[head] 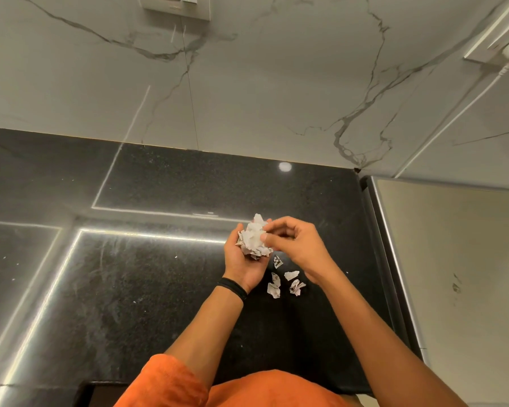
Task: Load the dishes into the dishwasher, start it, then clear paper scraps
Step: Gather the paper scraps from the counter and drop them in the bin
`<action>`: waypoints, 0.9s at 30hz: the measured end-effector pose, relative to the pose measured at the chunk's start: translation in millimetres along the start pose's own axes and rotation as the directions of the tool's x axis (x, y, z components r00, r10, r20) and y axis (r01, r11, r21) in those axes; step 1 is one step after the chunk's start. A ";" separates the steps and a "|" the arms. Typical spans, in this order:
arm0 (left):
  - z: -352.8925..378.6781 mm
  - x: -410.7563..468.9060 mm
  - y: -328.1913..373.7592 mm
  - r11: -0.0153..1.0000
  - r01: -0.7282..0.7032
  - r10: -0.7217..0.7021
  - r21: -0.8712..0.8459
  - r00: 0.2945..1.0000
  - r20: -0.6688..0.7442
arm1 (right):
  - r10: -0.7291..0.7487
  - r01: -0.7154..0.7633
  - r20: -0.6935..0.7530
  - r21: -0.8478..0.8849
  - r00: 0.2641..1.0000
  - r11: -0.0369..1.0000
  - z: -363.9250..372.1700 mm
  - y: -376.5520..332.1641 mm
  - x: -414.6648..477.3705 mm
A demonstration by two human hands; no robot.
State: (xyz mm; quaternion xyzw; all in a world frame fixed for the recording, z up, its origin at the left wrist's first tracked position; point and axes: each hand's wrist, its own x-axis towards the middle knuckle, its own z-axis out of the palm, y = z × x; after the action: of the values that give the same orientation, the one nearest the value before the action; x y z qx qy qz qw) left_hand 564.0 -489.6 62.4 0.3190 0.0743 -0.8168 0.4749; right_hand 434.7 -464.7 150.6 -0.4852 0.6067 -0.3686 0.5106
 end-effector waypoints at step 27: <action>-7.3 -1.5 5.4 0.997 0.002 -0.002 -0.074 1.000 0.000 | -0.210 0.163 -0.125 -0.308 0.970 0.937 -8.5 24.7 -6.9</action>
State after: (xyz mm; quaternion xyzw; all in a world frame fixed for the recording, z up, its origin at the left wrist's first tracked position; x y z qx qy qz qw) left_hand 572.2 -488.3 58.5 0.3013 0.1048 -0.8138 0.4858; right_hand 421.2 -452.1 130.8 -0.5812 0.6440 -0.3575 0.3459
